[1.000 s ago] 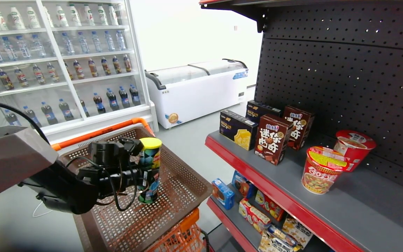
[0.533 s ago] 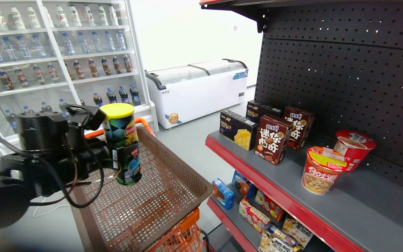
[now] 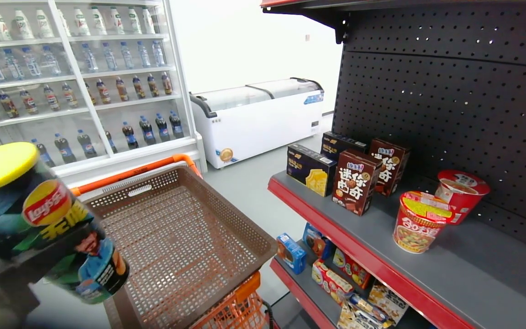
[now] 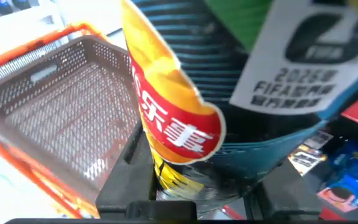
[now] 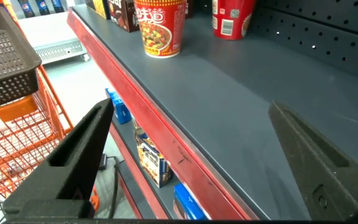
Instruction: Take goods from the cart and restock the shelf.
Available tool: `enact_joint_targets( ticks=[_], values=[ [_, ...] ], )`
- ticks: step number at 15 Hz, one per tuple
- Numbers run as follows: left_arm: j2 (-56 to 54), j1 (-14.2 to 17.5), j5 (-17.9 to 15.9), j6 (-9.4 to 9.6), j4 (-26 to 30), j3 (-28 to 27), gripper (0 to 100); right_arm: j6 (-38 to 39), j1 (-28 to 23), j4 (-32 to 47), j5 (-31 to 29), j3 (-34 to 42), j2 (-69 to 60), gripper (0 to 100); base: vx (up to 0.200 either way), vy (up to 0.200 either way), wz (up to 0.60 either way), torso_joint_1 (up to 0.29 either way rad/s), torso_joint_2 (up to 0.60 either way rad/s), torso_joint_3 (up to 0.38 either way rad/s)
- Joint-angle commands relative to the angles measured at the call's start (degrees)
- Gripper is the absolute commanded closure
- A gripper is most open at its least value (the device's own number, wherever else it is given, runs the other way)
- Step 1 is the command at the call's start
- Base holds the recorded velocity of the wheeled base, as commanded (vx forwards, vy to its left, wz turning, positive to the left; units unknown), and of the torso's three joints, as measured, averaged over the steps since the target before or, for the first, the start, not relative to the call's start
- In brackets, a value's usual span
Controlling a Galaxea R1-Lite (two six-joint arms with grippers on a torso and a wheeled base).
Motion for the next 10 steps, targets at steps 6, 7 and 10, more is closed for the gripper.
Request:
enact_joint_targets(
  ticks=[6, 7, 10],
  values=[
    [-21.1, 0.7, 3.7, -1.55, 0.7, 9.6, 100, 0.0, 0.0, 0.0, 0.0, 0.0, 0.0, 0, 0.000, 0.000, 0.00, 0.000, 0.00, 0.000],
    [-21.1, 0.7, 3.8, -1.55, 0.7, 9.5, 100, 0.0, 0.0, 0.0, 0.0, 0.0, 0.0, 0, 0.000, 0.000, 0.00, 0.000, 0.00, 0.000],
    [-21.3, 0.7, 4.5, -1.55, 0.7, 9.5, 100, 0.0, 0.0, 0.1, 0.0, 0.0, 0.0, 0, 0.000, 0.000, -0.60, -0.004, 0.00, 0.001]
  ],
)
